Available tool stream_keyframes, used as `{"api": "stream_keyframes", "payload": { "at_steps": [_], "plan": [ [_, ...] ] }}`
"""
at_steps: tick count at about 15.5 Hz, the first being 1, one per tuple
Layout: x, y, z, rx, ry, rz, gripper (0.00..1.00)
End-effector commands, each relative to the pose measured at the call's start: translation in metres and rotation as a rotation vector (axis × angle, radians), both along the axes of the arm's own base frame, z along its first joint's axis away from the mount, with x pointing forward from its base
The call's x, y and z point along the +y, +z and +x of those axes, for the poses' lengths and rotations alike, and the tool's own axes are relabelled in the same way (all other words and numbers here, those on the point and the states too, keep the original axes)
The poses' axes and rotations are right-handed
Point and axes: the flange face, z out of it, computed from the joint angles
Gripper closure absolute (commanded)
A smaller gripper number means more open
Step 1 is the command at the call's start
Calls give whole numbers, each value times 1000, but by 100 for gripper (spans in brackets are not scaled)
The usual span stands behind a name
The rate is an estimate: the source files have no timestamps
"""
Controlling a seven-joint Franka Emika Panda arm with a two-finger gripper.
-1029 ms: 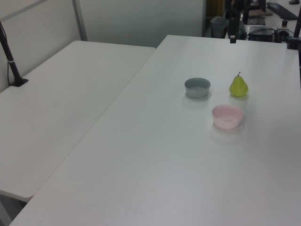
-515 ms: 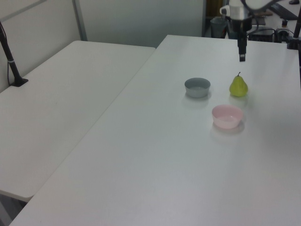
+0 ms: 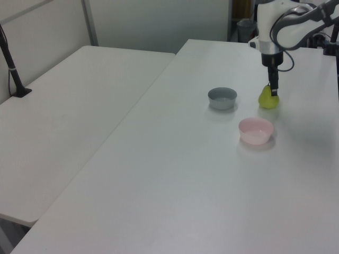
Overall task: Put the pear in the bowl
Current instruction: 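Lower the gripper over the pear and close it around the pear, then lift the grasped pear up off the table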
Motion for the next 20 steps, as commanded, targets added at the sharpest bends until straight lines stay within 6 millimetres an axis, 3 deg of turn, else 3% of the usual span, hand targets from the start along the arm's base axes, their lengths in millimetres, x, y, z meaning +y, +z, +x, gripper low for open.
{"api": "stream_keyframes", "payload": {
  "at_steps": [1, 6, 12, 16, 20],
  "plan": [
    [-10, -24, 5, -4, 32, -16, 0],
    [-9, -42, 10, -3, 37, -13, 2],
    [-9, -43, 11, 0, 37, -13, 44],
    [-9, -38, 11, -2, 28, -15, 45],
    [-13, -13, 10, 29, 17, -19, 45]
  ]
}}
